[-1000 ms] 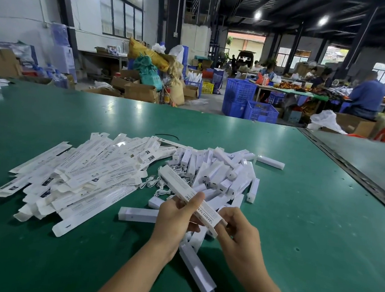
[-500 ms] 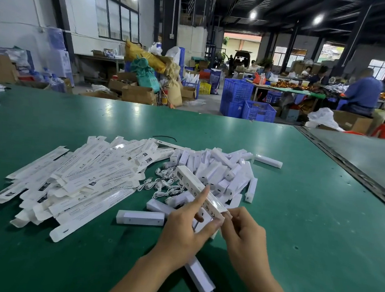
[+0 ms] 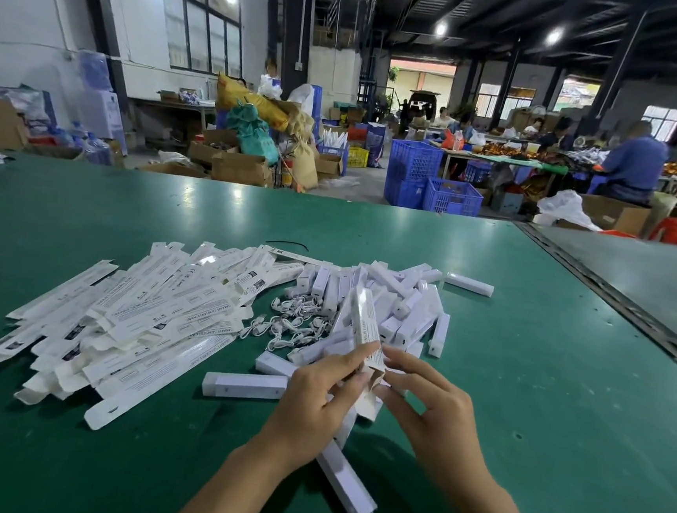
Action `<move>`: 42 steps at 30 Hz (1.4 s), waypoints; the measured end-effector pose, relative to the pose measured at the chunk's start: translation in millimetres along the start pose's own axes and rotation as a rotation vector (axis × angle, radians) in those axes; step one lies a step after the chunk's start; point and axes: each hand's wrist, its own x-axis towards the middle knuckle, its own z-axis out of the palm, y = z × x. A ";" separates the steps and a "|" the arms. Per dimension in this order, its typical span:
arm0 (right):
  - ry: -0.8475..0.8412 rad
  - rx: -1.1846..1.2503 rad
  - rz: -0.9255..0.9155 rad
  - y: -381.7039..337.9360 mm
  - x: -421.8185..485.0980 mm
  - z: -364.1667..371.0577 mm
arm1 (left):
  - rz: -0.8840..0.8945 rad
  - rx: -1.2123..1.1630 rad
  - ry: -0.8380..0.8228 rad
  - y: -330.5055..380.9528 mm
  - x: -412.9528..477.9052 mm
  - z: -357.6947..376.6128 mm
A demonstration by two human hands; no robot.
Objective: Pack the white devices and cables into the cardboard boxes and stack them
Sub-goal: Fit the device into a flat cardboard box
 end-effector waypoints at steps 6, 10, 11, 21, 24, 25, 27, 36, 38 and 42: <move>0.048 -0.017 -0.026 -2.4 -2.4 5.1 | 0.022 -0.045 0.020 3.1 0.1 -0.7; 0.057 -0.034 -0.071 -2.8 -3.5 10.8 | -0.013 -0.103 0.007 3.9 0.6 -1.8; 0.061 -0.030 -0.077 -2.5 -3.6 11.5 | -0.030 -0.139 0.005 2.7 1.1 -0.9; -0.062 -0.010 -0.075 0.5 -3.1 14.8 | -0.190 -0.394 0.072 -0.2 4.9 2.3; 0.057 -0.045 -0.148 0.1 -2.8 16.4 | -0.220 -0.459 0.096 2.0 5.6 5.7; 0.073 -0.043 -0.163 -1.0 -2.5 16.9 | -0.225 -0.471 0.103 2.8 5.8 6.2; 0.076 -0.038 -0.166 -3.0 -1.9 17.5 | -0.223 -0.471 0.101 4.2 5.4 6.7; 0.056 0.022 -0.064 -3.7 -4.3 17.5 | -0.225 -0.502 0.057 4.2 5.2 4.7; 0.038 0.045 -0.040 -3.9 -4.5 16.6 | -0.237 -0.499 0.048 3.4 5.1 3.6; 0.074 0.034 0.010 -8.4 -2.4 14.0 | -0.250 -0.474 0.069 0.5 6.1 4.8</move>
